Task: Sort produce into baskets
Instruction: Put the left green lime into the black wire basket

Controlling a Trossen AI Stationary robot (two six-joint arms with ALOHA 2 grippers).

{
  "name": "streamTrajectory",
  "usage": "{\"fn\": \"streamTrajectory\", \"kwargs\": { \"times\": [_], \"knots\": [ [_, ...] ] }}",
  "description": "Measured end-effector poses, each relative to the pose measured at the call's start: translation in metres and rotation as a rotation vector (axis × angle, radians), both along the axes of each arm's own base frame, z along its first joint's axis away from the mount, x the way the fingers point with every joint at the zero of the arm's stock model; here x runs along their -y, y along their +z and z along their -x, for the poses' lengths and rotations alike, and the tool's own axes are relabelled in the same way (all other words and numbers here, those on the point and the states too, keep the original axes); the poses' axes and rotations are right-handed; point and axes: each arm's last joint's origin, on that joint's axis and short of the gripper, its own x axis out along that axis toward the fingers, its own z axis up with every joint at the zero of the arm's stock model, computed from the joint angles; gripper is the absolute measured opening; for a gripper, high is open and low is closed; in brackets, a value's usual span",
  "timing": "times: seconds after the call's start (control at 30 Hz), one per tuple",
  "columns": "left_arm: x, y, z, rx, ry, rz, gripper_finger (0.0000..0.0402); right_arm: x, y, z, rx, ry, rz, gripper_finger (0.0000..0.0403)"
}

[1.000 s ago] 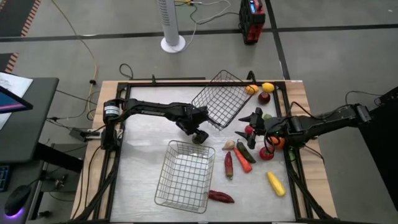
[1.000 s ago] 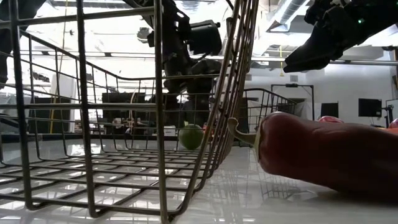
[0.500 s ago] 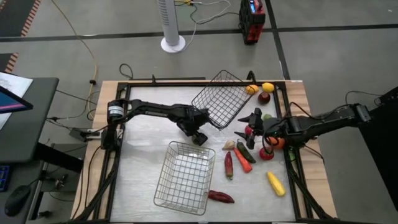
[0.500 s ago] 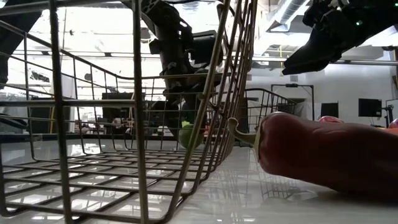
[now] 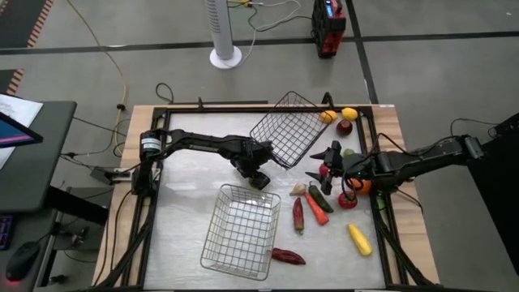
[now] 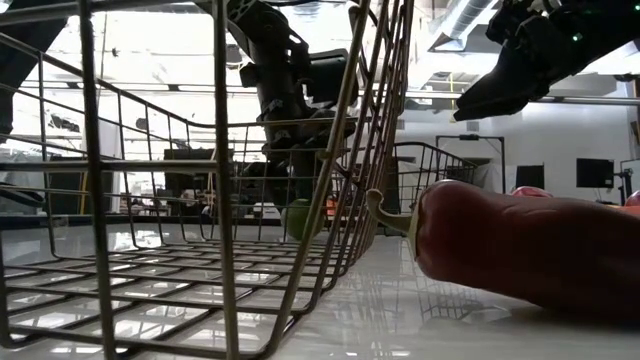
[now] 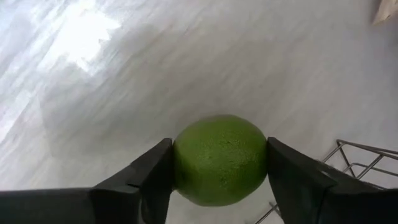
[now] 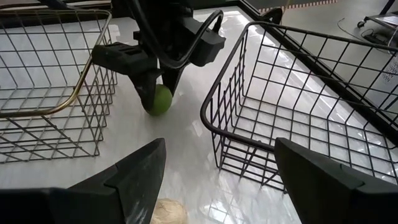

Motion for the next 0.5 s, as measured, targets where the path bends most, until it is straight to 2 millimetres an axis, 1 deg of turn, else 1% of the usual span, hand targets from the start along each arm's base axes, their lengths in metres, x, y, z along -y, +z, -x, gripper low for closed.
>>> {"fn": "streamTrajectory", "kwargs": {
  "times": [0.23,0.3,0.4,0.5],
  "knots": [
    [-0.001,0.0,0.0,0.008,-0.001,0.011,0.0199,0.0,0.0,0.0,0.0,0.0,0.0,0.0327],
    [-0.003,0.005,-0.002,0.012,-0.006,0.012,0.0199,0.0,0.0,0.0,0.0,0.0,0.0,0.0327],
    [-0.009,0.021,-0.007,0.035,-0.033,-0.005,0.0199,0.0,0.0,0.0,0.0,0.0,0.0,0.0327],
    [-0.016,0.046,-0.013,0.055,-0.052,-0.036,0.0199,0.0,0.0,0.0,0.0,-0.001,0.0,0.0327]
  ]
}}
